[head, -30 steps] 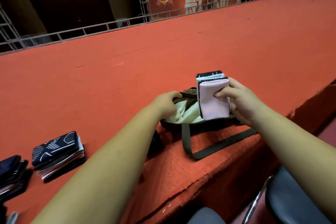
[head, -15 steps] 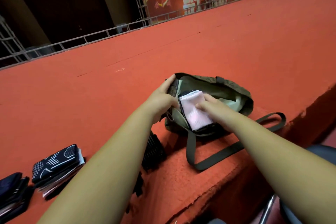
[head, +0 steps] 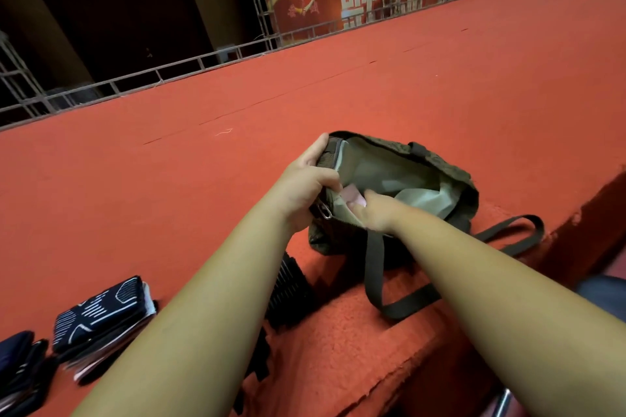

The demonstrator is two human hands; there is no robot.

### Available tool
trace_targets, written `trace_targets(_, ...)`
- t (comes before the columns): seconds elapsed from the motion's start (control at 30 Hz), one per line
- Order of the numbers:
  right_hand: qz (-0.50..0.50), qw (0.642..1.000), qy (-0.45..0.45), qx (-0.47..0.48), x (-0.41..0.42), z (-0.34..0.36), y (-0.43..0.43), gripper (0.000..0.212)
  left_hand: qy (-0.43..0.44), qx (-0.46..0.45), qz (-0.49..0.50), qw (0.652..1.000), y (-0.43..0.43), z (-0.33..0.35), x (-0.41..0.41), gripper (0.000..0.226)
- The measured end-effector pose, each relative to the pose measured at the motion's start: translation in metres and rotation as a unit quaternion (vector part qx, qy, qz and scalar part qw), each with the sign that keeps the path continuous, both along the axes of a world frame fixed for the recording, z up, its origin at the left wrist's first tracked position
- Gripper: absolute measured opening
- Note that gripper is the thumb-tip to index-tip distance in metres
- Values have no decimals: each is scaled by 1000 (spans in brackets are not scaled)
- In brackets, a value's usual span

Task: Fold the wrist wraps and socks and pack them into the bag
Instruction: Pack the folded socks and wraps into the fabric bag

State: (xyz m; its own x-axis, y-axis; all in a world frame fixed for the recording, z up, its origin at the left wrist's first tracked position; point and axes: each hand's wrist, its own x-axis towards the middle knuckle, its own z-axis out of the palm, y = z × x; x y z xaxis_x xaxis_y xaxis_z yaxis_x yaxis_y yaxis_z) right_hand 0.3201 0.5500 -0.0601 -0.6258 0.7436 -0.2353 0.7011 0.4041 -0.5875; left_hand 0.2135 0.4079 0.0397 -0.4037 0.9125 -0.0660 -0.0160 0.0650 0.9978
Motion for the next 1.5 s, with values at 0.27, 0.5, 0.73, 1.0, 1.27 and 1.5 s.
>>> trace_targets(0.27, -2, 982, -178, 69, -6, 31, -9, 72, -75, 66, 63, 993, -12, -9, -20, 97)
trace_targets(0.5, -8, 982, -100, 161, -6, 38, -11, 44, -27, 30, 50, 998, -21, 3, -25, 108)
trace_targets(0.73, -30, 989, -88, 118, -11, 12, -10, 56, -1, 49, -13, 999, -21, 13, -12, 108)
trace_targets(1.0, -19, 986, -111, 124, -8, 6, -7, 60, -35, 77, 13, 996, -28, 10, -11, 103)
trace_targets(1.27, -18, 992, -85, 90, 4, 26, -23, 34, -14, 58, 27, 998, -37, 9, -13, 103)
trace_targets(1.5, 40, 985, -152, 67, 12, 20, -41, 55, 23, 46, 5, 999, -42, 9, -3, 100)
